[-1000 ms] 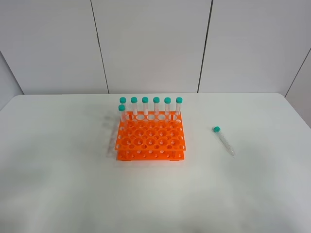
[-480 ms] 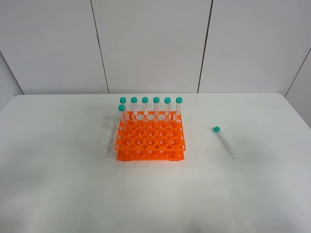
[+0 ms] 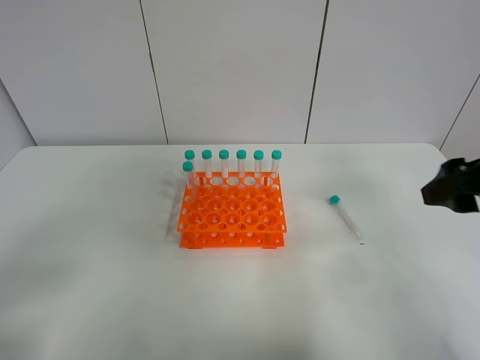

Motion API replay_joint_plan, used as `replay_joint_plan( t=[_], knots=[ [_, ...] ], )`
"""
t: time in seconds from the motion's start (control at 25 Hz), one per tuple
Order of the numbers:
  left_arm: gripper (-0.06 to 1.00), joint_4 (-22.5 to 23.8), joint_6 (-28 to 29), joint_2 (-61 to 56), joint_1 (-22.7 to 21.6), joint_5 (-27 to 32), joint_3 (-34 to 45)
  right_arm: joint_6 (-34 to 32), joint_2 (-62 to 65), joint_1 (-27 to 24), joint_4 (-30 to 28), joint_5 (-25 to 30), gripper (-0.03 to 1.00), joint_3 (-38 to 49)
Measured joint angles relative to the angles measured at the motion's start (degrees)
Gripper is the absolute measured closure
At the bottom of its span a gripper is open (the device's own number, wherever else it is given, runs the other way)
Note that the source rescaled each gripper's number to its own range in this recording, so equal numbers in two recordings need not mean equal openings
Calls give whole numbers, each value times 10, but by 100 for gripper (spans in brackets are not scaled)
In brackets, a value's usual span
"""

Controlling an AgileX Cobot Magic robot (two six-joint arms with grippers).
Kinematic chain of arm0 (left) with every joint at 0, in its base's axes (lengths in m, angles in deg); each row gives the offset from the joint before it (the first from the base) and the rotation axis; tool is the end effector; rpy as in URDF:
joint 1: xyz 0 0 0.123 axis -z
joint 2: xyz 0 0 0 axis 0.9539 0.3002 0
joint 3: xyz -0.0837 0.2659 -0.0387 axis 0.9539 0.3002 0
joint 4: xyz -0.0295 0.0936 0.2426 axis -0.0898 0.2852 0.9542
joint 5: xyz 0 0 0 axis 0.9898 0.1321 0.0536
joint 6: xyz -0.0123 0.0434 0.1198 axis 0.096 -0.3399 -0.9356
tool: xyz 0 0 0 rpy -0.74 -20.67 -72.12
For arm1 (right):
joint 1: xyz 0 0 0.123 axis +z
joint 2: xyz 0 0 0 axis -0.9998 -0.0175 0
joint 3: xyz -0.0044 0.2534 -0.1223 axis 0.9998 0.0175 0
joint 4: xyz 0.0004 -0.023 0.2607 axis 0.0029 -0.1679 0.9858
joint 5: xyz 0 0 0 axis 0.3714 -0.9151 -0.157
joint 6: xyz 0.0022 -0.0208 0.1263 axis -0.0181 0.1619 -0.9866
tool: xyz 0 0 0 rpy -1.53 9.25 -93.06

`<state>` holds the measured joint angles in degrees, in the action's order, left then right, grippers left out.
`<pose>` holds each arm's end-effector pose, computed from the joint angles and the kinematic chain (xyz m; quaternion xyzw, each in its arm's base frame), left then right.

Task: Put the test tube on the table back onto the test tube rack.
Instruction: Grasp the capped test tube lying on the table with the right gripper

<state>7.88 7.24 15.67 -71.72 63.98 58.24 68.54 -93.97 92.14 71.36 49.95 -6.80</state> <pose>0.0408 -0.0054 0.2641 0.0325 0.8526 -0.0093 0.5215 0.2283 0.0163 0.2682 -0.0466 0.9546 0.0168 0.2936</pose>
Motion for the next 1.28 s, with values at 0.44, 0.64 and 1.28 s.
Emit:
replay_joint_plan(
  t=[0.44, 0.64, 1.28],
  knots=[
    [-6, 0, 0, 0, 0, 0, 0, 18, -399, 5, 1, 19, -3, -220],
    [-6, 0, 0, 0, 0, 0, 0, 31, -474, 39, 2, 14, -3, -274],
    [-6, 0, 0, 0, 0, 0, 0, 31, -589, 43, 2, -54, -3, -277]
  ],
)
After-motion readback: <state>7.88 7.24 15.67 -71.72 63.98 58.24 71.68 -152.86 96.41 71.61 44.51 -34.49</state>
